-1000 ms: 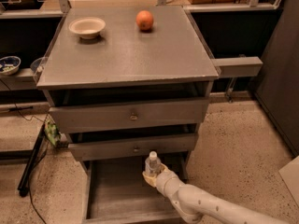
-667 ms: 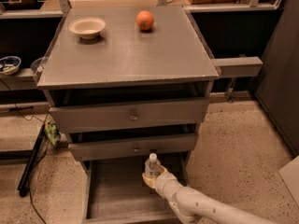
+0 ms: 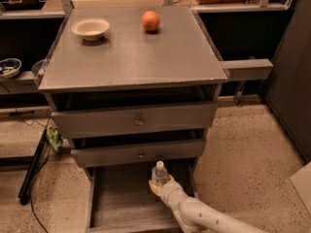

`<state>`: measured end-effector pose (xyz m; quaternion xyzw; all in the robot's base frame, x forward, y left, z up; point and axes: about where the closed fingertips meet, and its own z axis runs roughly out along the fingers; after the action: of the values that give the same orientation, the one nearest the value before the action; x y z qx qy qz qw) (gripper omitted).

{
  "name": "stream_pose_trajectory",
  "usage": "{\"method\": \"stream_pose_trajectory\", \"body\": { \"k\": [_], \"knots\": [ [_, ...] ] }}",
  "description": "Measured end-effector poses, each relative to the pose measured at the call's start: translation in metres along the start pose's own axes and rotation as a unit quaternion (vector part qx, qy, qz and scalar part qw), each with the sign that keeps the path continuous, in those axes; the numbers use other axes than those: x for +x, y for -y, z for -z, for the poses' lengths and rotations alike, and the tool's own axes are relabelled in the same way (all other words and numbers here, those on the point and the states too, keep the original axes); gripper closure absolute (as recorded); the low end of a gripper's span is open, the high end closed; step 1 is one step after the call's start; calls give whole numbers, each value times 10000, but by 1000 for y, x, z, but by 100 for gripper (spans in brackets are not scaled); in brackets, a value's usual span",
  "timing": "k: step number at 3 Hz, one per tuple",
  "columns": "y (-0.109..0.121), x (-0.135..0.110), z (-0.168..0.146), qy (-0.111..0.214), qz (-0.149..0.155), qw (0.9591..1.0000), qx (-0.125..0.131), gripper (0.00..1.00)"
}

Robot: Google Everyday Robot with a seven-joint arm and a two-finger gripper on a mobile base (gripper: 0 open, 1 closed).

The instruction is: Place blue plastic bottle into bottom drawer

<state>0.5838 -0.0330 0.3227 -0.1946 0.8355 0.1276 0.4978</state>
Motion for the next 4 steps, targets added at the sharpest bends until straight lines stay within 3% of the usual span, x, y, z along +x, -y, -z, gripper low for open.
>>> {"method": "stream_pose_trajectory", "body": {
  "k": [1, 2, 4],
  "knots": [
    [9, 8, -8, 1, -43, 9997, 242, 100],
    [9, 8, -8, 1, -43, 9997, 242, 100],
    [16, 30, -19, -3, -167, 9988, 460, 100]
  ]
}}
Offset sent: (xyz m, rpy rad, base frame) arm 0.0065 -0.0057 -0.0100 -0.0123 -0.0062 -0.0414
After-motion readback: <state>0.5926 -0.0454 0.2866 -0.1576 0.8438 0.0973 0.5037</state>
